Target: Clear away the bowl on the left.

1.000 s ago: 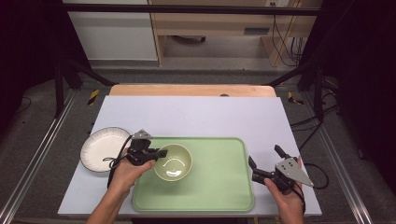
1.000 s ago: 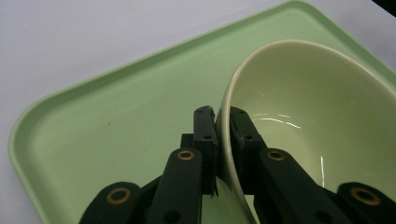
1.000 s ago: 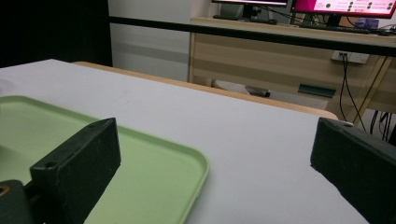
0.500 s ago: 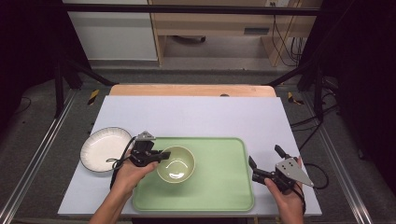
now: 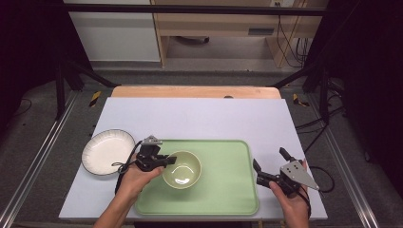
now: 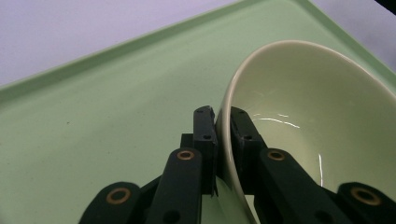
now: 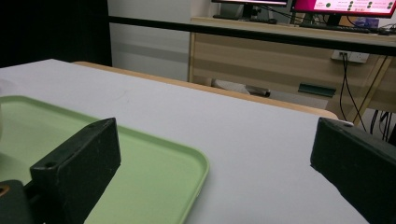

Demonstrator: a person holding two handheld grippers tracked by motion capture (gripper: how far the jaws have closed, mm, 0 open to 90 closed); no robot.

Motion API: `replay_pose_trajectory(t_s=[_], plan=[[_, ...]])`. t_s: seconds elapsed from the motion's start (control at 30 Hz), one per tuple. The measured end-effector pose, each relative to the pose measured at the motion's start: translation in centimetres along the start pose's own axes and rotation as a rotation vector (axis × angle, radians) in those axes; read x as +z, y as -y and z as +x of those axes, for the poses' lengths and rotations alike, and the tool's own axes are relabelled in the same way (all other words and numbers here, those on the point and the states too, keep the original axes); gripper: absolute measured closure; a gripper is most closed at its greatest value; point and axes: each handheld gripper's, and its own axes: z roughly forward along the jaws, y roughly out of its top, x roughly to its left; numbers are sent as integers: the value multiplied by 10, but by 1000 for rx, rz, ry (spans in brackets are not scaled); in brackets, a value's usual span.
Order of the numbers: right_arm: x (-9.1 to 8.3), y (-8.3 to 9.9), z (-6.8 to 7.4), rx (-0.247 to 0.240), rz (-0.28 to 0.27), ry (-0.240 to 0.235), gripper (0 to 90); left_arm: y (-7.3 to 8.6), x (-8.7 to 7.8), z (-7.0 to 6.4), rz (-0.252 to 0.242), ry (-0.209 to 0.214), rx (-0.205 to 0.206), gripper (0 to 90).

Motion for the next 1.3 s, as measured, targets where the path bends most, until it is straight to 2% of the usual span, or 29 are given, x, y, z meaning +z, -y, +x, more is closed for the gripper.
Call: replay_pose_trajectory(t_s=[1.3], plan=[[0, 0, 1, 0, 6, -1, 20, 5, 9, 0, 22, 30, -26, 829]])
